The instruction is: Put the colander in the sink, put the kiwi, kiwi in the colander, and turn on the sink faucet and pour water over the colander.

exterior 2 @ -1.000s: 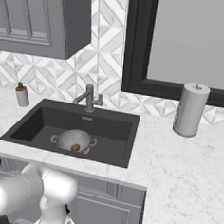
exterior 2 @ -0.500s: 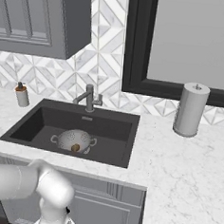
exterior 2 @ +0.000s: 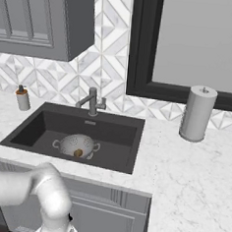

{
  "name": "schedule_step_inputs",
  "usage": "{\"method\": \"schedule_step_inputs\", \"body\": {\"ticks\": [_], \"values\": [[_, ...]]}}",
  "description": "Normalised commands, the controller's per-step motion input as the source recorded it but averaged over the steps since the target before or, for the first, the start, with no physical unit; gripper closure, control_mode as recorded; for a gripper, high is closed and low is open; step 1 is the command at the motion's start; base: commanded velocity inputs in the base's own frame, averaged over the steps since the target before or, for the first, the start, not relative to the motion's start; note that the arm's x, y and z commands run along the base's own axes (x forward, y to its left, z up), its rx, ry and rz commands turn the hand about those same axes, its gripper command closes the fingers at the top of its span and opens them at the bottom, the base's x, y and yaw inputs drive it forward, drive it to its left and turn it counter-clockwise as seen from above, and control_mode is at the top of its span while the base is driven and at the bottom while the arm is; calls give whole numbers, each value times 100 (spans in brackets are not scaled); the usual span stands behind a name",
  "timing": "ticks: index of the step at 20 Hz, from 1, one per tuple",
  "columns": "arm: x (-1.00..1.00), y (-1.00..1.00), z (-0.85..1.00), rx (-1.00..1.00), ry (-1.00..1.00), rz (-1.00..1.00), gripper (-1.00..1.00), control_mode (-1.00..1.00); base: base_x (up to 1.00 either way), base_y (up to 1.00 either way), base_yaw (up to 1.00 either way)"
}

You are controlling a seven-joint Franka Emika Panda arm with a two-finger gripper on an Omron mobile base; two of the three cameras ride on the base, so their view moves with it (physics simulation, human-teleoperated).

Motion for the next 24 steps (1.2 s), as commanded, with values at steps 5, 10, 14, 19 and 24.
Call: {"method": "schedule_step_inputs", "body": {"ticks": [5,10,14,19,24], "values": [[31,45,-53,0,13,-7,-100,-100,0,0,0],[19,49,-36,0,6,-5,-100,-100,0,0,0],[18,42,-11,0,0,-5,-100,-100,0,0,0],[4,10,-14,-3,0,-6,-100,-100,0,0,0],[0,-22,-19,-9,0,-8,-100,-100,0,0,0]]}}
